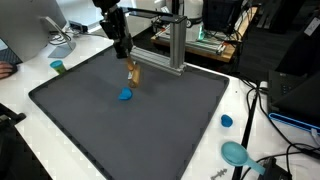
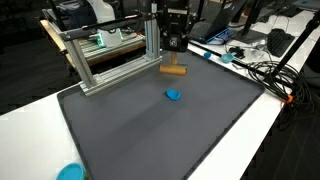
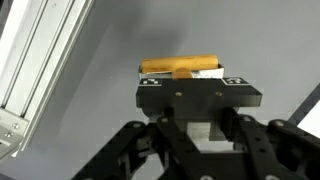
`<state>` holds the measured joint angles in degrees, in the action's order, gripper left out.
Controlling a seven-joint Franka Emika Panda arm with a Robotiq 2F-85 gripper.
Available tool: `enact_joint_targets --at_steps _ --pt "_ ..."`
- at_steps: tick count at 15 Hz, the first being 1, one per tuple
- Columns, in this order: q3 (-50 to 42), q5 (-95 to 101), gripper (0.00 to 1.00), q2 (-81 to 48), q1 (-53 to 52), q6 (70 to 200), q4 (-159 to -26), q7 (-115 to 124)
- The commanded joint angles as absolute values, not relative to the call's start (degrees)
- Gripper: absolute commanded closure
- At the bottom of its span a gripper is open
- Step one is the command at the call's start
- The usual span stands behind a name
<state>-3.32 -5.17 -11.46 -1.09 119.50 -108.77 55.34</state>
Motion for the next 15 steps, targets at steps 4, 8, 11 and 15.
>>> enact_joint_targets --at_steps 4,8,11,15 --pt "-3.9 -4.5 0.78 -15.0 -0.8 117.3 -99.9 57.4" --pt "-4.6 -3.7 0.78 -20.1 -0.9 116.5 -94.7 59.3" --pt "-5.2 -3.8 0.78 -23.8 -0.9 115.4 -91.1 60.1" --pt "-6.1 -3.3 0.78 -27.0 -1.0 112.3 -87.9 61.0"
